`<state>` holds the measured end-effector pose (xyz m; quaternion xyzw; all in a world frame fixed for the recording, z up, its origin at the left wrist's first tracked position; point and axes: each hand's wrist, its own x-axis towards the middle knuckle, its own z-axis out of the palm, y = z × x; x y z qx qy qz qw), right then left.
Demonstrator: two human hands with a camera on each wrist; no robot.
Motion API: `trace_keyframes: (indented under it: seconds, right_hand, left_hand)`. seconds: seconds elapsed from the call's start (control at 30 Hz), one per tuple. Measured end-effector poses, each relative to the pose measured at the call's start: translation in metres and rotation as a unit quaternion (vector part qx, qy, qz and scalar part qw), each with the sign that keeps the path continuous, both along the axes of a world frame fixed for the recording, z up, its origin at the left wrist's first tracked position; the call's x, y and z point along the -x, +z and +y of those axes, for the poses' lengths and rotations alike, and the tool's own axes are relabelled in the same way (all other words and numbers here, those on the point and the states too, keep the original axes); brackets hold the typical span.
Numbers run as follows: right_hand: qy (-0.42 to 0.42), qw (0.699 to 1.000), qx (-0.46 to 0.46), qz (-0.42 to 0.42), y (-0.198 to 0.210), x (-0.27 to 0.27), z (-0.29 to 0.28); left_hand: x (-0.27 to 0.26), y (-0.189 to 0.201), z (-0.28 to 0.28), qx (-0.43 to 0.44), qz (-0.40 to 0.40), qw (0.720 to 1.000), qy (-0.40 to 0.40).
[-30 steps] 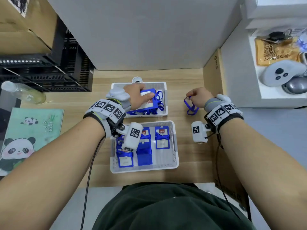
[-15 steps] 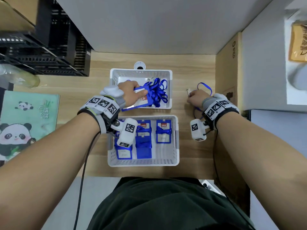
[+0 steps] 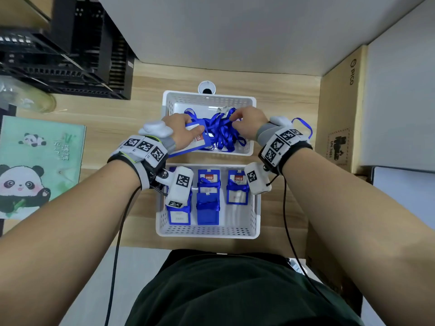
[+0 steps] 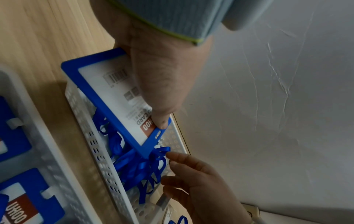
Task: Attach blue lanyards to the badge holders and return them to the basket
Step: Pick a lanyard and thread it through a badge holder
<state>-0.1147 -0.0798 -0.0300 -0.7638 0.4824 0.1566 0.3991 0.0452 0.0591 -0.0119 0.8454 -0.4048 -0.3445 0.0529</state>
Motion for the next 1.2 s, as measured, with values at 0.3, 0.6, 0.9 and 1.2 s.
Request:
trace_keyframes:
  seconds: [0.3,0.6,0.9,1.2]
  right_hand:
    - [-0.039,0.997,-0.071,0.002,-0.018,-0.025,0.005]
    - [-0.162,0.967,-0.103,-0.171,0.017,-0.029,0.007]
    - [-0.153,0.904,-0.2,-0.346,0.111,-0.026,0.002]
    - [-0.149,0.851,-0.222,-0.453,0.177,-0.018,0.016]
  left_hand:
    - [-0.015,-0.008,0.018,-0.002,0.006,1.0,0.014]
    - [-0.025,-0.002,0.015,0.015,0.012,0.999,0.043]
    - [-0.007,0.023,0.0,0.108,0.033,0.992,0.058]
    - [0.016,0.068,-0.005,0.133,0.048,0.986,-0.086]
